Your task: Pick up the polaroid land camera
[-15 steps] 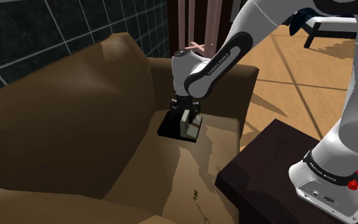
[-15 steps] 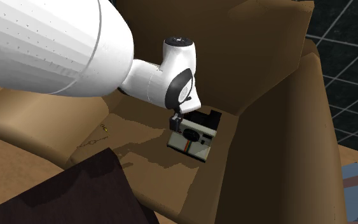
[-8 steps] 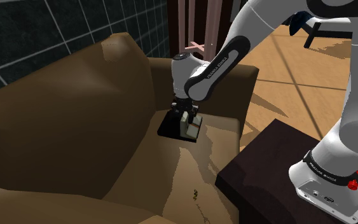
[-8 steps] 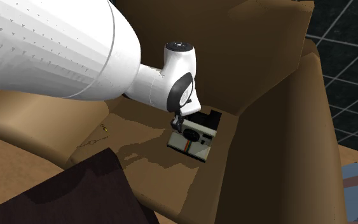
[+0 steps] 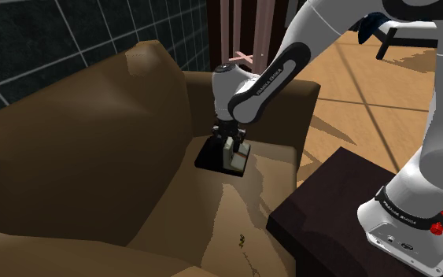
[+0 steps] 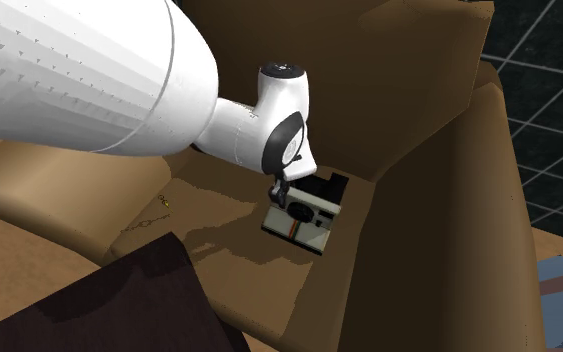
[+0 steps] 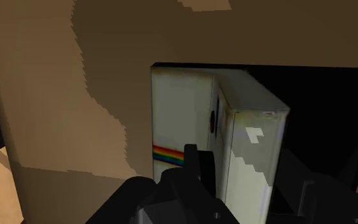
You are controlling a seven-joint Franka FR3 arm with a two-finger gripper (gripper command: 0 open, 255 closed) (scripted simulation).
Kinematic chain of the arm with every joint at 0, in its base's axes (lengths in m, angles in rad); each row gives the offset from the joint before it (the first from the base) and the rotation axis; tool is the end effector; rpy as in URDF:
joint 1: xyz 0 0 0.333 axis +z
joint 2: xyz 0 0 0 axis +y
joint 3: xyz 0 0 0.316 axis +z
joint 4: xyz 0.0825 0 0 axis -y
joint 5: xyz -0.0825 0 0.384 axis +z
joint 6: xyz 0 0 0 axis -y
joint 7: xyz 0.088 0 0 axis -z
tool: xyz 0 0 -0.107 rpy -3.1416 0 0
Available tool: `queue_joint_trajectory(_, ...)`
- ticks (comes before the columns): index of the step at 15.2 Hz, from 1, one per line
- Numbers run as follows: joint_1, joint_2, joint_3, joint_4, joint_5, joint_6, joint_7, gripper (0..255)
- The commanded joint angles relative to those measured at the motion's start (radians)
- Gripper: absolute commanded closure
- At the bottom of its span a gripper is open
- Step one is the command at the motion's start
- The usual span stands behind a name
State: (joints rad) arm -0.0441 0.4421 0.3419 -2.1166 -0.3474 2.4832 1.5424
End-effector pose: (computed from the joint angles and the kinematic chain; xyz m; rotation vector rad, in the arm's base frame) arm 0.5470 0.1698 0.2091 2.7067 -1.4651 0.0448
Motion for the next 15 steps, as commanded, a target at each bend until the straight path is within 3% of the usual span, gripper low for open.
queue_joint_trajectory(1,-0.005,-0.021,0.009,-0.002,0.012,-0.015,-0.009,255)
queue_joint_trajectory(15,-0.038,-0.148,0.054,0.007,0.098,-0.139,-0.073,255)
